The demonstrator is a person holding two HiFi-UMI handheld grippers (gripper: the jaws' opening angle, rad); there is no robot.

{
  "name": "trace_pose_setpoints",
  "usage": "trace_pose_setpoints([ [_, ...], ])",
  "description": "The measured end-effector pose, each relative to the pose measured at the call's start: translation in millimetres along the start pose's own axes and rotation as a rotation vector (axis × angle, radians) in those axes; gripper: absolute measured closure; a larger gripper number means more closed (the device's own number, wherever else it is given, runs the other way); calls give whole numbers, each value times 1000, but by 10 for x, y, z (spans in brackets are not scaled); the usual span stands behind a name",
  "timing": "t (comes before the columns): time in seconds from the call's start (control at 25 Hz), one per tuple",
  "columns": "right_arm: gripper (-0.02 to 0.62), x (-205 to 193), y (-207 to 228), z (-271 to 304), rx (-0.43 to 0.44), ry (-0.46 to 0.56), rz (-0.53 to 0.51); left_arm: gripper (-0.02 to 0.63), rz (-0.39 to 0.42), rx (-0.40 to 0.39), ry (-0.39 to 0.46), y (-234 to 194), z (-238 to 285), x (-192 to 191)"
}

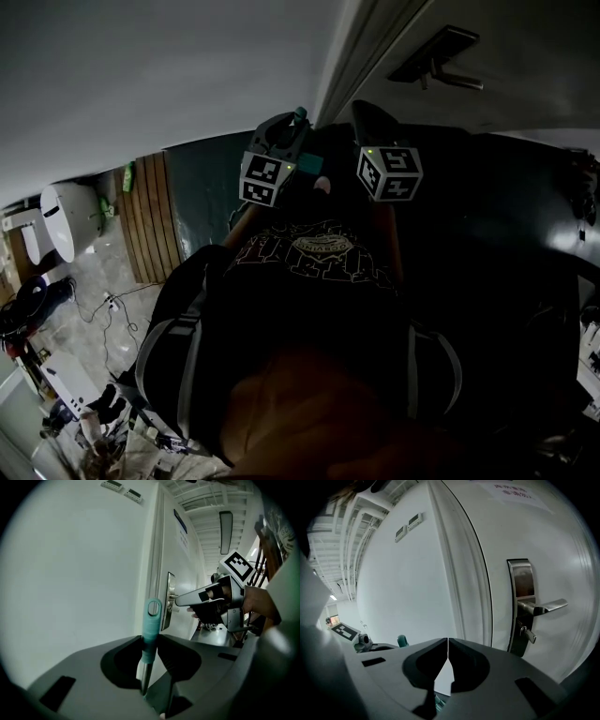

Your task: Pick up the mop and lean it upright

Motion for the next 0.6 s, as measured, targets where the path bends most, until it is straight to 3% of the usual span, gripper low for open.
trace_pose_setpoints([
  [0.6, 575, 14, 100, -84, -42, 12, 22, 460, 0, -28, -1, -37, 228, 83],
])
Point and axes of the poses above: the fingertips, and each gripper's own axes: z forward along the fingers, y to its right, x out of its top, the point moved 10 cm from there along -z, backward along the fingers, and after that the axes turned 1 degree about -z, right-handed, at the moved point
